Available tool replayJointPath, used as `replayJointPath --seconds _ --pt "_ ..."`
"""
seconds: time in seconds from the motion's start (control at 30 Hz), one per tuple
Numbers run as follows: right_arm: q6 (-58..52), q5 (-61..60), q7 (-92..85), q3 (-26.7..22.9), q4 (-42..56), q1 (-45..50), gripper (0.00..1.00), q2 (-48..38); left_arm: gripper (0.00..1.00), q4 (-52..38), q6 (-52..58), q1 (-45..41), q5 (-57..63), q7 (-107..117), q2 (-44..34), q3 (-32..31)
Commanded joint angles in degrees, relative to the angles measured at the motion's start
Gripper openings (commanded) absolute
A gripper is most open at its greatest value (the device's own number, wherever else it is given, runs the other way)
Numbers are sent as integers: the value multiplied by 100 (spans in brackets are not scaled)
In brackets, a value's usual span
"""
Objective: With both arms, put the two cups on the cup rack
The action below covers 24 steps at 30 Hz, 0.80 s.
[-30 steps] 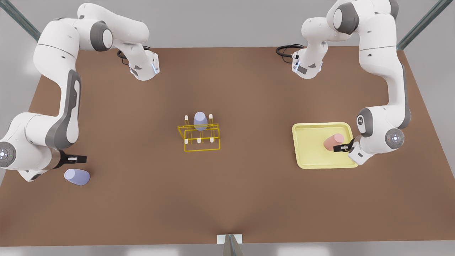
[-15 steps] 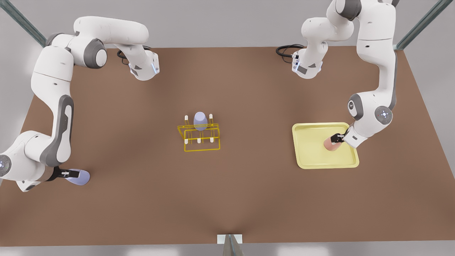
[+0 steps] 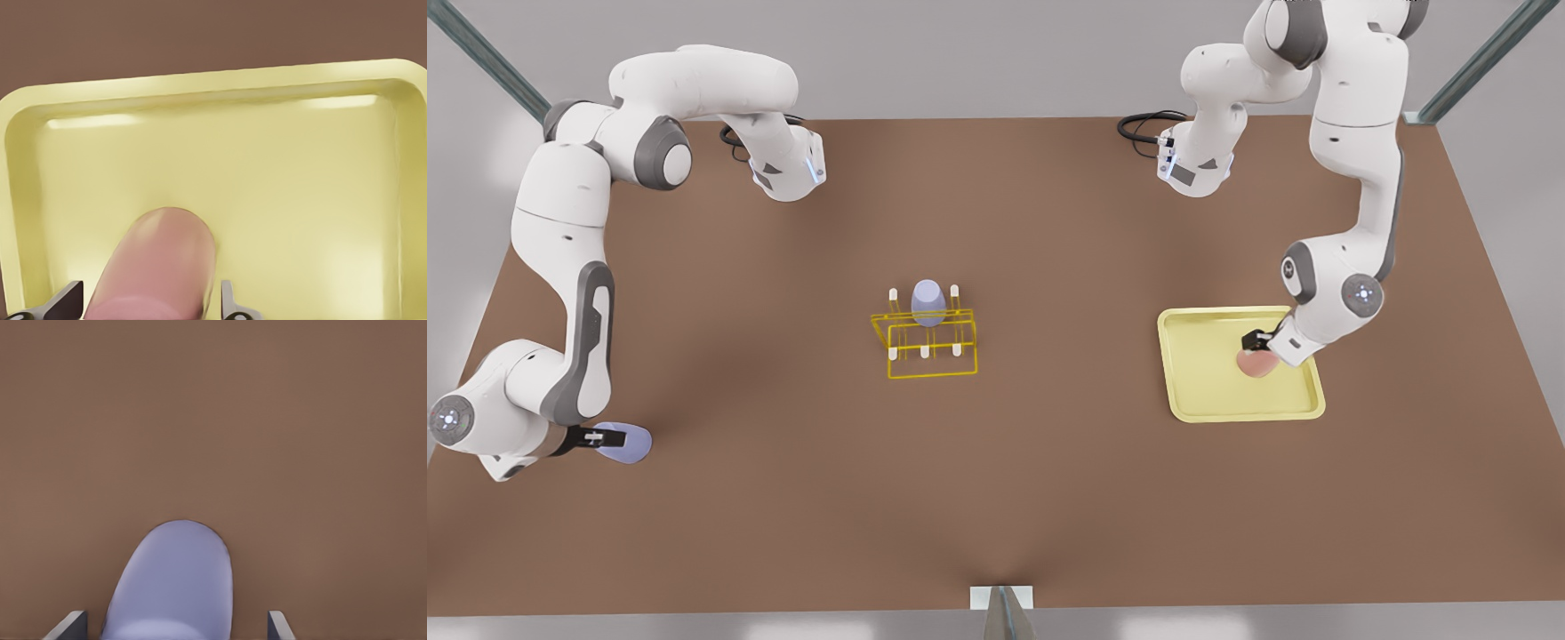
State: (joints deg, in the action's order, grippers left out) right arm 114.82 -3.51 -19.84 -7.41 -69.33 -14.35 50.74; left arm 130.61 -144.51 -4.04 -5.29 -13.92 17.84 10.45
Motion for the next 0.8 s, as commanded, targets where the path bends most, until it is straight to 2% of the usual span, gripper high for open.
replayJointPath --seconds 0.0,0.33,0.37,0.4,0.63,0.73,0.77 --pt "67 -62 -776 11 -28 -7 100 -2 100 -1 -201 0 -7 -164 36 1" --pt "436 0 -1022 12 -274 20 100 138 100 87 -210 0 -7 -146 80 1" --pt "436 8 -1022 20 -274 20 100 138 98 87 -210 0 -15 -129 80 1" --pt "436 8 -1022 20 -274 20 100 138 91 87 -210 0 -16 -129 80 1" --pt "419 0 -1031 20 -274 11 100 138 92 79 -289 -18 -16 -129 159 1" --pt "419 0 -1031 20 -274 11 93 138 91 79 -324 -18 -16 -129 168 1" --pt "419 -9 -1031 20 -274 11 93 138 87 79 -324 -18 -16 -120 168 1"
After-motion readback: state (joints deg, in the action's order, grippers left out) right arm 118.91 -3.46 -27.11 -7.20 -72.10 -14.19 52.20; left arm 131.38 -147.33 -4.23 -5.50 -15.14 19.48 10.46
